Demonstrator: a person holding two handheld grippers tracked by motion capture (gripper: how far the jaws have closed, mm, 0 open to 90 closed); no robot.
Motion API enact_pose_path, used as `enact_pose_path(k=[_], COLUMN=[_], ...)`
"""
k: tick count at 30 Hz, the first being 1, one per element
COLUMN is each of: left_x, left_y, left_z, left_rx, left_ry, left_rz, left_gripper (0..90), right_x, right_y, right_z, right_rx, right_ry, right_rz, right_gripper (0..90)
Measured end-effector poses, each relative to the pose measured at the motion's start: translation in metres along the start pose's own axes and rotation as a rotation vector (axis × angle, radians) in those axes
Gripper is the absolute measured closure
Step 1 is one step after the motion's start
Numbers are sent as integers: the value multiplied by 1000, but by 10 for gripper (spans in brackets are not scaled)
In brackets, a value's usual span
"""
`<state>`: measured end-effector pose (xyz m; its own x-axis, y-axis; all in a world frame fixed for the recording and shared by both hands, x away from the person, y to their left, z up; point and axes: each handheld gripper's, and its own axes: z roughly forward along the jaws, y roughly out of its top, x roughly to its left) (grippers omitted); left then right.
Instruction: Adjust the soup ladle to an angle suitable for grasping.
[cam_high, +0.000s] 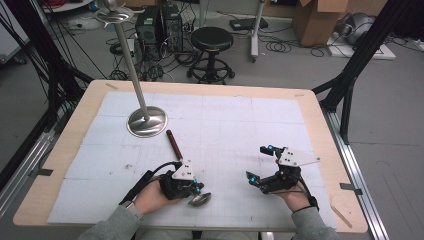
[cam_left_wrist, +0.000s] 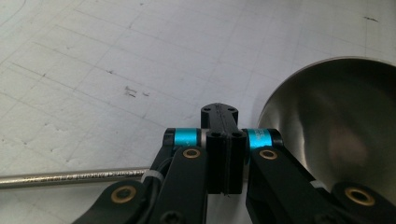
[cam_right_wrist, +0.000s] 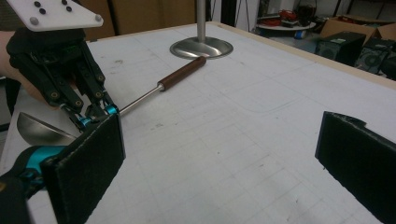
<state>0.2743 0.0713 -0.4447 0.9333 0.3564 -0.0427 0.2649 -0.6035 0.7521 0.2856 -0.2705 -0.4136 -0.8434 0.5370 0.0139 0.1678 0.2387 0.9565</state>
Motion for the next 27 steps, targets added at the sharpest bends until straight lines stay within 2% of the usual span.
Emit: enact_pose_path(k=[1, 6, 18, 27], left_x=[0, 0, 2, 6], left_y=[0, -1, -9, -22], left_z=[-1, -4, -16, -33], left_rx=[5, 14, 41, 57], left_ry=[-1, 0, -27, -37], left_rz=[13, 24, 8, -25], left_gripper=[898, 898, 898, 898], right_x=[0, 0, 0, 0], right_y=[0, 0, 0, -1], right_z=[0, 0, 0, 1], right_rx=[3, 8, 8, 15], right_ry=[-2, -3, -3, 1], right_rz=[-2, 0, 0, 1], right_gripper=[4, 4, 4, 4])
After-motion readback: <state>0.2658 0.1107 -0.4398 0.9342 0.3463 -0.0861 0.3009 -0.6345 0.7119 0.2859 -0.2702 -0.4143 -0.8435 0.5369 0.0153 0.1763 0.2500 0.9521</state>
